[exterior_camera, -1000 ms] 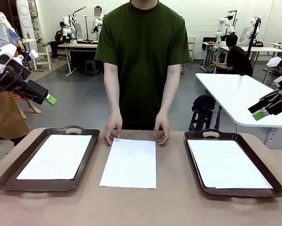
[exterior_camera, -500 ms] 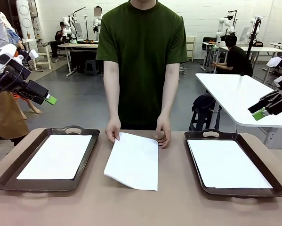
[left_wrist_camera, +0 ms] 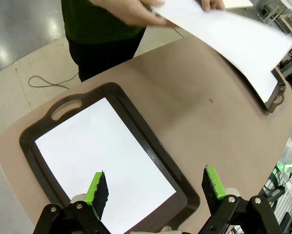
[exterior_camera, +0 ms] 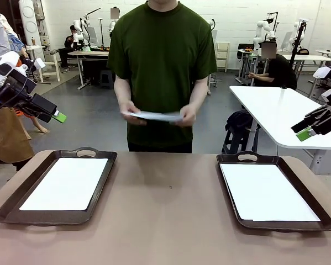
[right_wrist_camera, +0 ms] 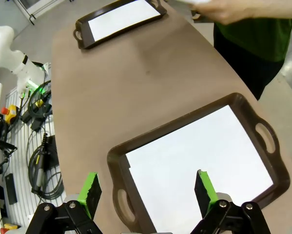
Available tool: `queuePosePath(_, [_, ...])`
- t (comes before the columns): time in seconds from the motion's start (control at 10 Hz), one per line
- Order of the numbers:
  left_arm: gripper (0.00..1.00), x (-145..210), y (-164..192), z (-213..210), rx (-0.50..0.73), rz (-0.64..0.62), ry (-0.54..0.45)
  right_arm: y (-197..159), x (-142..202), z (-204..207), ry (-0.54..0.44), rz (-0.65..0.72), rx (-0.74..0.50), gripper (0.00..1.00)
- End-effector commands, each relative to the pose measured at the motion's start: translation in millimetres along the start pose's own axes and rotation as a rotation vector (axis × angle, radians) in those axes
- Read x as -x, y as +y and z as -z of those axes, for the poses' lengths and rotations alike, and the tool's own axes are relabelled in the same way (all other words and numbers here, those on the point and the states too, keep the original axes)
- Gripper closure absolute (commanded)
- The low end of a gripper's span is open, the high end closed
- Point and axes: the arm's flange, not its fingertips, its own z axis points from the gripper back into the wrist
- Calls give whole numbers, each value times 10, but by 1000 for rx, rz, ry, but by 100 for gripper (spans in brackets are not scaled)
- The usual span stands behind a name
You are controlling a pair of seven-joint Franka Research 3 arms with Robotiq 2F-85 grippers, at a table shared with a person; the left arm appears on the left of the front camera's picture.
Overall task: Sort the A4 documents.
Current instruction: Receive the A4 Paper.
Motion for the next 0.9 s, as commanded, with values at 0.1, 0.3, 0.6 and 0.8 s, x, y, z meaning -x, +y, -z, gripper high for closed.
queuePosePath(0.1, [0,-3,-1,-5,-12,4,-3,-9,-4,21,-7,-9,11,0])
queuePosePath(0.3, [0,-3,-1,-5,-12,4,-3,-9,-4,21,-7,-9,11,0])
queuePosePath(0.6, [0,-3,-1,-5,-12,4,-3,-9,-4,21,-7,-9,11,0])
queuePosePath(0.8, [0,-3,-1,-5,-12,4,-3,-9,-4,21,-7,-9,11,0])
